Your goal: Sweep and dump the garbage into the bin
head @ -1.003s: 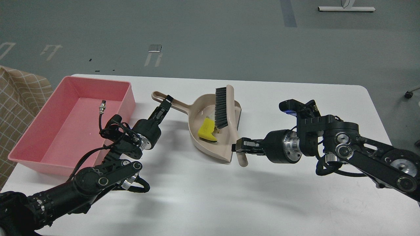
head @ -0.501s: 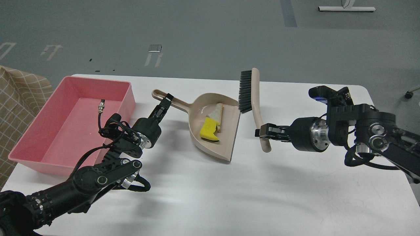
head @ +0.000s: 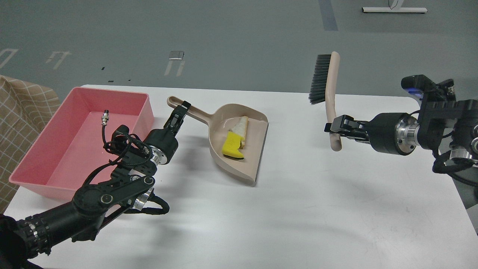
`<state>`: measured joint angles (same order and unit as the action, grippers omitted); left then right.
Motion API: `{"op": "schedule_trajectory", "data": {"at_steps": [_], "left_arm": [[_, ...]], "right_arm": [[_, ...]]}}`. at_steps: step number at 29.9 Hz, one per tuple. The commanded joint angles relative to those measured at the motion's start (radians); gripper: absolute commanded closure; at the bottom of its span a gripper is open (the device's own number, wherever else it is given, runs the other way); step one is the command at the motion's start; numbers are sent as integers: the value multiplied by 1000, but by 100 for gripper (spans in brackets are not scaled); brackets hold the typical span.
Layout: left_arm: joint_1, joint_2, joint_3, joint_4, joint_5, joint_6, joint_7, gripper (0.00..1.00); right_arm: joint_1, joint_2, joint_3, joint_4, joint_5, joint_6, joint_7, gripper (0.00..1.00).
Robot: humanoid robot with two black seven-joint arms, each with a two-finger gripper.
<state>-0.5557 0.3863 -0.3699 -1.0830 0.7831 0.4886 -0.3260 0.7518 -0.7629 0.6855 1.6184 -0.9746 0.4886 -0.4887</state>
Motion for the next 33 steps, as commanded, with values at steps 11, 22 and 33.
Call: {"op": "schedule_trajectory", "data": {"at_steps": [11, 22, 33], "left_arm": [[-13, -4, -3, 0, -94, -4, -1, 100], [-18, 13, -32, -15, -128, -5, 1, 100], [-50, 74, -64, -48, -199, -24, 2, 100]], "right_arm": [[-31, -44, 0, -9, 1, 0, 0, 98], [-58, -70, 0, -20, 10, 0, 0, 98], [-91, -72, 0, -20, 10, 0, 0, 98]]}}
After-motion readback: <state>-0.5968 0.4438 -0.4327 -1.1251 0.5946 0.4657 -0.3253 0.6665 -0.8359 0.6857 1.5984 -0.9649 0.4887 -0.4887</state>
